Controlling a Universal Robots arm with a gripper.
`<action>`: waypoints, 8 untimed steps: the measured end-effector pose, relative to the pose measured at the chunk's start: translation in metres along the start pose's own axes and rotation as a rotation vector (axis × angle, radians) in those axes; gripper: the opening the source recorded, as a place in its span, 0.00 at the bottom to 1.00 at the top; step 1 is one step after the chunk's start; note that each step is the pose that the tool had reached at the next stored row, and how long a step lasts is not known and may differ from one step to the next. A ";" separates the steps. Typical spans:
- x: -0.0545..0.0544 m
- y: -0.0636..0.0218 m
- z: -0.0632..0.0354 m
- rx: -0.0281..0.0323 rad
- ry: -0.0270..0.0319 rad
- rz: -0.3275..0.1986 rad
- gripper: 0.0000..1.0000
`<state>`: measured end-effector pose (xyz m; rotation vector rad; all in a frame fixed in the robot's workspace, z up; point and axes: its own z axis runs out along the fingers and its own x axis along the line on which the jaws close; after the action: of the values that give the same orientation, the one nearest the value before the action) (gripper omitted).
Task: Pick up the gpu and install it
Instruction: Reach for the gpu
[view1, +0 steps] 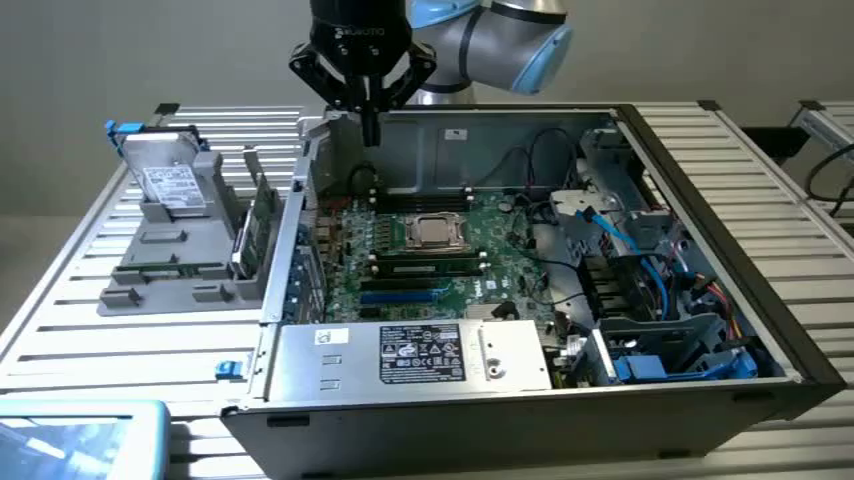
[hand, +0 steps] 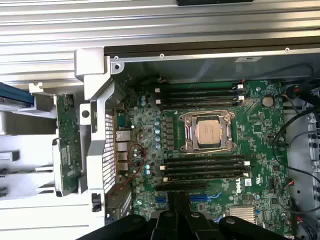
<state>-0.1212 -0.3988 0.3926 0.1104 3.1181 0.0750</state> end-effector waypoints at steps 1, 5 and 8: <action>0.000 0.0000 0.0000 0.0000 0.0000 0.000 0.12; 0.000 0.0000 0.0000 0.0000 0.0000 0.000 0.12; 0.000 0.0000 0.0000 0.0000 0.0000 0.000 0.12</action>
<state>-0.1212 -0.3988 0.3926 0.1104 3.1180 0.0750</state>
